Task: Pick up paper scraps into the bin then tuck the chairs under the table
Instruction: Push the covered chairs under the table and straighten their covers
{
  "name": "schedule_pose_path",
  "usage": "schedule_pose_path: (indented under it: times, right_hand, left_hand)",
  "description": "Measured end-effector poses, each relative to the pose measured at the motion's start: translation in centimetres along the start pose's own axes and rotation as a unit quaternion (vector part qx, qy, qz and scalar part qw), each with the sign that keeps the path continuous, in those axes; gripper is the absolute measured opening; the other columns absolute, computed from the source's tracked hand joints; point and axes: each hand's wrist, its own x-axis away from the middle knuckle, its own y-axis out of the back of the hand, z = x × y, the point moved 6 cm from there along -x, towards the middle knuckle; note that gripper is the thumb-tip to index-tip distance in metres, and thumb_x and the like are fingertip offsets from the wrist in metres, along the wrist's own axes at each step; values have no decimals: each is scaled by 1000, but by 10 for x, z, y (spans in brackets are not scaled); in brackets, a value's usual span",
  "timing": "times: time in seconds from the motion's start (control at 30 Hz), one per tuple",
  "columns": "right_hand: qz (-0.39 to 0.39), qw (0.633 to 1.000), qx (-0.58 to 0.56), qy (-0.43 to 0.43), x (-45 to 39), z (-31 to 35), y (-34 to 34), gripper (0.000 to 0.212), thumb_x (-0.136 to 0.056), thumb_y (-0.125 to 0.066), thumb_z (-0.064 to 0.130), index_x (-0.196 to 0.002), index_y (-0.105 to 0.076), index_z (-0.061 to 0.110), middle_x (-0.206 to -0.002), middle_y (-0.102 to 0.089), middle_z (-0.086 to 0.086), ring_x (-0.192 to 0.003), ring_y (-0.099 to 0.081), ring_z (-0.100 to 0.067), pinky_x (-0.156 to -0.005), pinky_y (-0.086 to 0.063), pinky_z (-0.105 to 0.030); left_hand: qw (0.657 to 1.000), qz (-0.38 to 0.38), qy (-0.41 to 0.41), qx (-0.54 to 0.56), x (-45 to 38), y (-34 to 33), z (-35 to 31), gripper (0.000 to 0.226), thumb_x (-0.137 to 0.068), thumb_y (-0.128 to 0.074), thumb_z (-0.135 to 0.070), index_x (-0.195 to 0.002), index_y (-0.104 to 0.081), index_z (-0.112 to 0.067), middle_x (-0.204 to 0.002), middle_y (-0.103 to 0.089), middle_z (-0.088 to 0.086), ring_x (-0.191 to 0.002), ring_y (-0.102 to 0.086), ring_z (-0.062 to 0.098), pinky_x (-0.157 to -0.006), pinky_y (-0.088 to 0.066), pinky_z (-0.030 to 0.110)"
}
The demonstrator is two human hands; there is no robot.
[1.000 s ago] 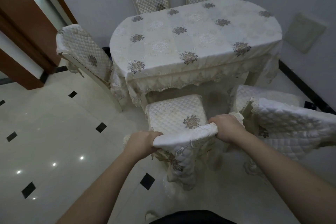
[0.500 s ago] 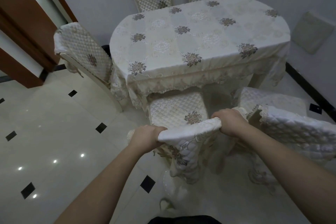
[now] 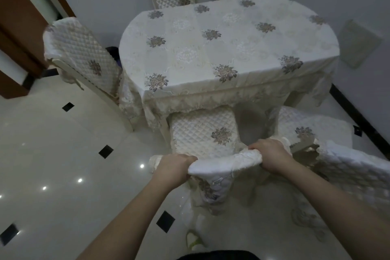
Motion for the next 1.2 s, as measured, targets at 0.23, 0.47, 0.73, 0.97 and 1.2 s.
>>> schedule_pose_path:
  times: [0.23,0.47,0.73,0.97,1.2]
  right_hand:
    - [-5,999,-42,-12,-12,-26,5,26,-71,-70,24,-97,-71,27,-95,-69,0,-92,-62,-23,-83,-44,-32]
    - [18,1000,-23,5,-51,-17,17,31,-76,-64,28,-107,-65,28,-103,-65,-1,-99,-58,-24,-86,-42,-33]
    - [37,998,-7,40,-84,9,20,34,-80,-57,25,-114,-56,31,-111,-57,2,-107,-52,-21,-89,-33,-32]
    - [52,996,-2,67,-98,2,26,41,-81,-57,24,-120,-53,32,-118,-54,3,-115,-47,-20,-96,-32,-33]
    - [65,995,10,74,-113,-9,34,41,-82,-55,27,-121,-52,34,-119,-54,5,-116,-47,-20,-96,-31,-35]
  left_hand:
    - [1000,-6,-25,0,-24,-31,-5,29,-41,-85,-30,-59,-63,-29,-46,-54,-8,-36,-50,9,-38,-25,16]
    - [999,-48,-21,3,-48,-8,25,28,-47,-87,-35,-71,-72,-33,-50,-59,-9,-38,-55,10,-38,-30,15]
    - [999,-45,10,5,-62,-6,69,24,-63,-64,-35,-84,-74,-34,-62,-66,-8,-48,-61,15,-41,-36,19]
    - [998,-48,27,13,-72,-13,75,24,-69,-54,-40,-85,-69,-31,-67,-67,-8,-54,-63,15,-44,-42,24]
    - [998,-55,13,-13,-88,-8,69,22,-62,-63,-37,-83,-70,-33,-63,-64,-10,-49,-60,14,-42,-35,20]
